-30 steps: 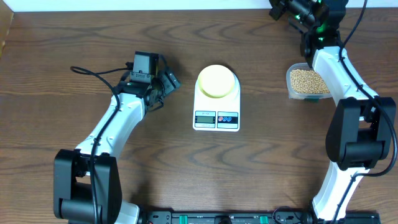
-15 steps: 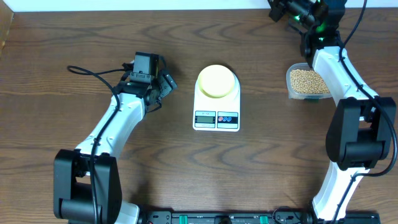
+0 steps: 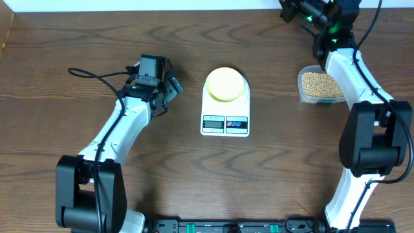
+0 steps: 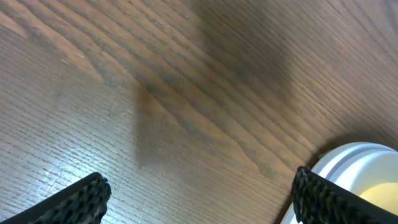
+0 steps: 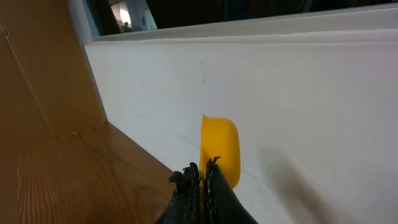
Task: Scoop item into bowl and weigh 50g on scale
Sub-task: 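Move the left gripper forward over the scale's front button panel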
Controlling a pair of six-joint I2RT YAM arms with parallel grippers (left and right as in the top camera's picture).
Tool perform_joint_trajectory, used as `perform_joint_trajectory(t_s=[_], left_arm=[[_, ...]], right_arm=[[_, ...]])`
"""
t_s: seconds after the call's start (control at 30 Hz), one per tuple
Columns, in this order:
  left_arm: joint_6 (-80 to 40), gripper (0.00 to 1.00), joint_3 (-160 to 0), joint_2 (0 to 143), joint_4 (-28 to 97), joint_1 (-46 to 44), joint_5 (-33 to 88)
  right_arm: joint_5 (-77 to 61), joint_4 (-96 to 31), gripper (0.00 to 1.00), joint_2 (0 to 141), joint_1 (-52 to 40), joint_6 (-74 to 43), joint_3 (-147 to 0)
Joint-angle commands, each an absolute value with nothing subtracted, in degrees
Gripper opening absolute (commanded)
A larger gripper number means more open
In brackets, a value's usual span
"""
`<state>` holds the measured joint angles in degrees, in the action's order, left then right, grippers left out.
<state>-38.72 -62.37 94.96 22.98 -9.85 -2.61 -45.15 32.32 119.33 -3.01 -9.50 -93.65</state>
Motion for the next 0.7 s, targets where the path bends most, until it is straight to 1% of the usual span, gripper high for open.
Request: perform_joint_trajectory(t_s=[0.0, 0.23, 0.5, 0.67], left_arm=[[-38.15, 0.95, -62.85, 95.04, 23.38, -9.69, -3.44], [-36.80, 0.95, -62.85, 95.04, 25.32, -9.67, -1.78], [-21.50, 0.95, -62.87, 93.03, 26.85, -9.74, 6.61], [-12.75, 0.95, -62.87, 88.55, 31.57, -10.52, 7.09]], right_arm=[[-44.47, 32.36, 0.01, 119.72, -2.55, -8.45, -94.83], [-44.47, 32.36, 0.01, 119.72, -2.55, -7.62, -94.83], [-44.49, 32.32, 0.01, 119.72, -2.55, -6.74, -94.83], [-44.53, 32.29, 0.01, 119.72, -2.55, -6.76, -94.83]])
